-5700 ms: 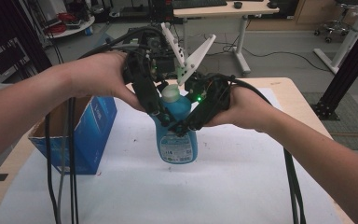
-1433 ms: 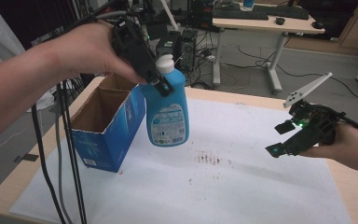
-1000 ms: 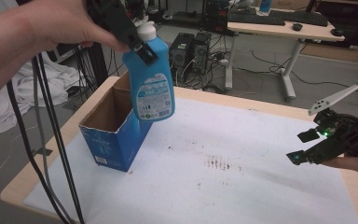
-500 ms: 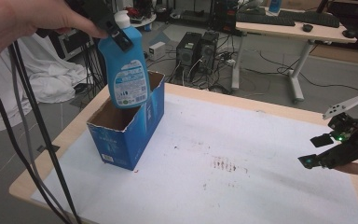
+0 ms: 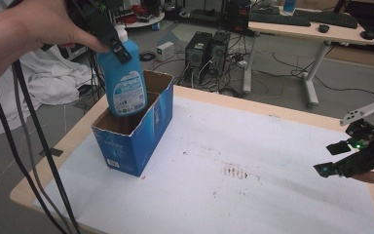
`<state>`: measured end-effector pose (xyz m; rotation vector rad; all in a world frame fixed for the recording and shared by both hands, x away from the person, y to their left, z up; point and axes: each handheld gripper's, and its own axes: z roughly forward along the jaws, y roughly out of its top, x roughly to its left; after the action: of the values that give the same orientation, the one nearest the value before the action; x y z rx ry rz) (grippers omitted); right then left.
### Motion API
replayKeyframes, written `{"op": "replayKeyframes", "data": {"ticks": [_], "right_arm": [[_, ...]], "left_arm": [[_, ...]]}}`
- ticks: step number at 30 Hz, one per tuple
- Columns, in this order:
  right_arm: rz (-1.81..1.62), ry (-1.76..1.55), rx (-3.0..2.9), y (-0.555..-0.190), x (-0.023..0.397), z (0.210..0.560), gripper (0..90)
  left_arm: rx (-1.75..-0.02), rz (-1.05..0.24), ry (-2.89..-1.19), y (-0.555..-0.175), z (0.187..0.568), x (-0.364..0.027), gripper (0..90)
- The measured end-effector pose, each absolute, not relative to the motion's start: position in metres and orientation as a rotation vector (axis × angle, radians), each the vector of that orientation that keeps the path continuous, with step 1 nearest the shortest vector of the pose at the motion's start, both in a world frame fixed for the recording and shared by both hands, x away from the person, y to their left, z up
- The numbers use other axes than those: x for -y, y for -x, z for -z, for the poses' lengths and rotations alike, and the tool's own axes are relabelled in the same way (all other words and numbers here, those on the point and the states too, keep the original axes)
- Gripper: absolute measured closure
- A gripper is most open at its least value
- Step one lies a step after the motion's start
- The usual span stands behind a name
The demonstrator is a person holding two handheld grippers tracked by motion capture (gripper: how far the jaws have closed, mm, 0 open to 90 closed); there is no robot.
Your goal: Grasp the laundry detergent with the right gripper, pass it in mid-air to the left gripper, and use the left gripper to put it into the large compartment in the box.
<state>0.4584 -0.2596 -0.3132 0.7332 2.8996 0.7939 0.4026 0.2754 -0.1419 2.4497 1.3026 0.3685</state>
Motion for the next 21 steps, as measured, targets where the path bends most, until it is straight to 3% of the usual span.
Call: {"op": "replayKeyframes", "data": {"ticks": [21], "right_arm": [[-0.799,-0.749,-2.895,-0.458,0.267,0.314,13.3]], "left_arm": [[-1.313,-0.252,-2.538,-0.405,0.215,-0.266,37.4]]}}
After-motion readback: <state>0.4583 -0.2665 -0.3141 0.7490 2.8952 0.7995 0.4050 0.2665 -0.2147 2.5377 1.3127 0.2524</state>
